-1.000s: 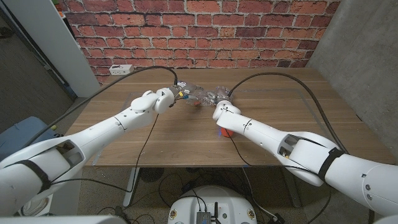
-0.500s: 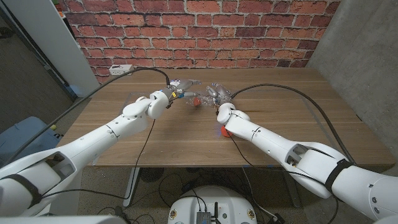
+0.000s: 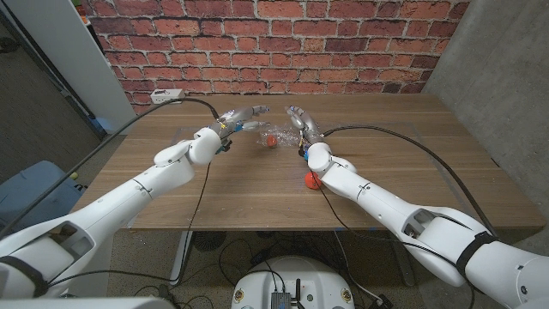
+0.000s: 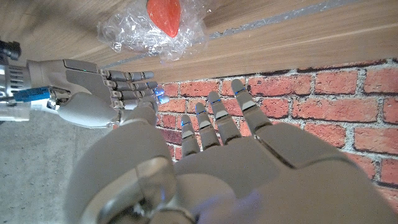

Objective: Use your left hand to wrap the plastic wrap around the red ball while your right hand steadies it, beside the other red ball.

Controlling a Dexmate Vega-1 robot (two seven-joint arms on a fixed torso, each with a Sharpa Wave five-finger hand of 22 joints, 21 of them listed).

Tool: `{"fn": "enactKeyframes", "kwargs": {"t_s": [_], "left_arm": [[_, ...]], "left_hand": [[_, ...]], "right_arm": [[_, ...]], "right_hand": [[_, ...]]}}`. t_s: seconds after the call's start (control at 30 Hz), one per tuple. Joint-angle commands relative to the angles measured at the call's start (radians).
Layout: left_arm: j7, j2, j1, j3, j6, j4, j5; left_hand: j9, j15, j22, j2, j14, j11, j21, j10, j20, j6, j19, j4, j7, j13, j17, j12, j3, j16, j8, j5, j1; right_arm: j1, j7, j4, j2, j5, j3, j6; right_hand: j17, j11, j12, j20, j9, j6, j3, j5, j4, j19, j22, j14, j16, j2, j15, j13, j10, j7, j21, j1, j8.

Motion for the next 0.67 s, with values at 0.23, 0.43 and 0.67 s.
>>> {"fn": "enactKeyframes", "kwargs": {"t_s": [0.23, 0.43, 0.67], "left_arm": [[-0.172, -0.039, 0.027, -0.116, -0.372, 0.260, -0.526], [-0.369, -0.092, 0.008, -0.153, -0.451, 0.409, -0.776], [-0.376, -0.149, 0.011, -0.193, -0.454, 0.477, -0.896]], "left_hand": [[0.001, 0.020, 0.004, 0.007, 0.002, 0.029, 0.004, 0.007, 0.001, 0.025, 0.009, 0.020, 0.029, 0.001, 0.004, 0.002, 0.000, 0.006, 0.014, -0.002, -0.033], [0.000, 0.033, 0.005, 0.009, -0.036, 0.047, -0.010, -0.010, 0.005, 0.034, -0.027, 0.033, 0.039, 0.001, 0.004, -0.004, 0.001, -0.007, 0.015, -0.001, -0.057], [-0.001, 0.046, 0.006, 0.011, -0.072, 0.052, -0.026, -0.030, 0.014, 0.022, -0.064, 0.044, 0.039, -0.001, 0.002, -0.010, 0.004, -0.014, 0.007, 0.000, -0.080]], "right_arm": [[-0.094, -0.006, -0.070, -0.014, 0.062, 0.097, 0.169], [-0.147, -0.069, -0.128, -0.037, 0.055, 0.138, 0.183], [-0.194, -0.186, -0.209, -0.031, -0.020, 0.146, 0.183]], "right_hand": [[-0.013, 0.006, 0.008, 0.004, 0.001, 0.033, 0.022, 0.000, -0.021, 0.035, 0.000, 0.035, 0.001, -0.005, 0.000, 0.000, 0.030, 0.006, 0.015, 0.026, -0.001], [-0.020, 0.010, 0.010, 0.000, 0.001, 0.053, 0.022, -0.004, -0.030, 0.070, 0.000, 0.068, 0.006, -0.020, -0.001, -0.001, 0.051, 0.008, 0.024, 0.027, -0.001], [-0.022, 0.010, 0.015, 0.020, 0.001, 0.065, 0.025, -0.005, -0.030, 0.078, 0.000, 0.087, 0.011, -0.016, -0.008, -0.002, 0.074, 0.007, 0.025, 0.025, -0.002]]}}
